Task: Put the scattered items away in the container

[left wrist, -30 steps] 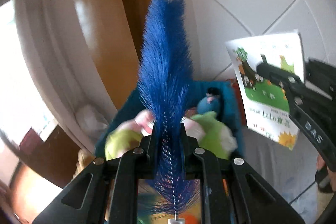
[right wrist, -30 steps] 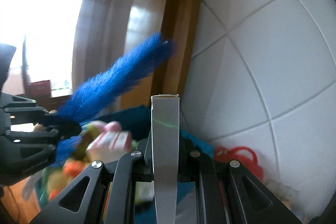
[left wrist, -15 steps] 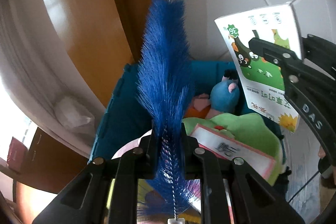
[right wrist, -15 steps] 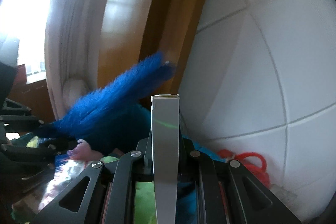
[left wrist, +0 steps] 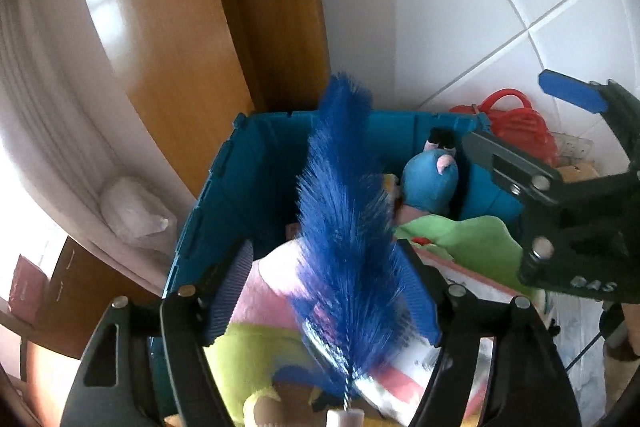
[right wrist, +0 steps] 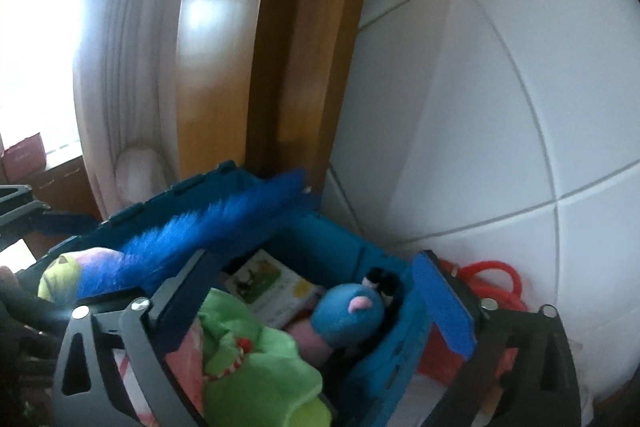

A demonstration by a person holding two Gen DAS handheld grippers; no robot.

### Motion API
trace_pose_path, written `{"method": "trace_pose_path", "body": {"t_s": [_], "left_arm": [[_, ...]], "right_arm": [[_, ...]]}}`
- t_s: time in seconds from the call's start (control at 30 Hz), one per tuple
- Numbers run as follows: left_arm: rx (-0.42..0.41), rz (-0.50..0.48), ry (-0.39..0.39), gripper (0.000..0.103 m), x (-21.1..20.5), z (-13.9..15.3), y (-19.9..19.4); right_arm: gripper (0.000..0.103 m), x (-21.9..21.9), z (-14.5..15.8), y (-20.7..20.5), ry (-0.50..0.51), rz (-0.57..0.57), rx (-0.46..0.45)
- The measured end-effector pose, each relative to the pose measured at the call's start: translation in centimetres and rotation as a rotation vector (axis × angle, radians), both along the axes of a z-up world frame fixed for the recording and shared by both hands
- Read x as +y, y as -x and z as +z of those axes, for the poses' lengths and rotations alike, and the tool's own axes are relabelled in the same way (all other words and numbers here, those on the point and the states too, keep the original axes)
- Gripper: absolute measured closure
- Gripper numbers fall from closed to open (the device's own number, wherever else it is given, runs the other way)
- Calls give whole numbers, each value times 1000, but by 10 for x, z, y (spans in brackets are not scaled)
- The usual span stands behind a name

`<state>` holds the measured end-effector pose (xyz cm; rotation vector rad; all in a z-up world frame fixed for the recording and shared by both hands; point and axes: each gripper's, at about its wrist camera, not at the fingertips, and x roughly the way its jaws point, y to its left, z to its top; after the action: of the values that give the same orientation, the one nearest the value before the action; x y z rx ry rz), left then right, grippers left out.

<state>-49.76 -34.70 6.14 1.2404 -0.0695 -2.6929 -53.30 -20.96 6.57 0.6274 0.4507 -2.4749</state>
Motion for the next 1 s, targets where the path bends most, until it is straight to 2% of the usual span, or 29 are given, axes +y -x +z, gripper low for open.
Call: {"method": "trace_pose_path", "body": {"t_s": [0.2, 0.3, 0.37, 0.47, 0.57, 0.73, 0.83, 1.0], "left_arm": [[56, 6, 28, 31, 12, 25, -41], [107, 13, 38, 19, 22, 37, -76], [140, 17, 32, 18, 30, 44, -97], [194, 15, -1, 9, 49, 52, -141], [254, 14, -1, 0, 79, 55, -187], [301, 4, -35, 0, 140, 37, -267], [290, 15, -52, 0, 168, 18, -306], [245, 20, -109, 0, 206, -14, -361]], "right_arm": [[0, 12, 13, -42, 21, 7, 11], [0, 35, 26, -74, 53, -6, 21], [0, 53, 34, -101, 64, -35, 43], [0, 83, 42, -140, 91, -63, 63], [0, 118, 44, -190, 122, -70, 78], [0, 172, 32, -267, 151, -70, 103], [0, 205, 14, -311, 143, -86, 104], [0, 259, -15, -369, 141, -119, 45]]}}
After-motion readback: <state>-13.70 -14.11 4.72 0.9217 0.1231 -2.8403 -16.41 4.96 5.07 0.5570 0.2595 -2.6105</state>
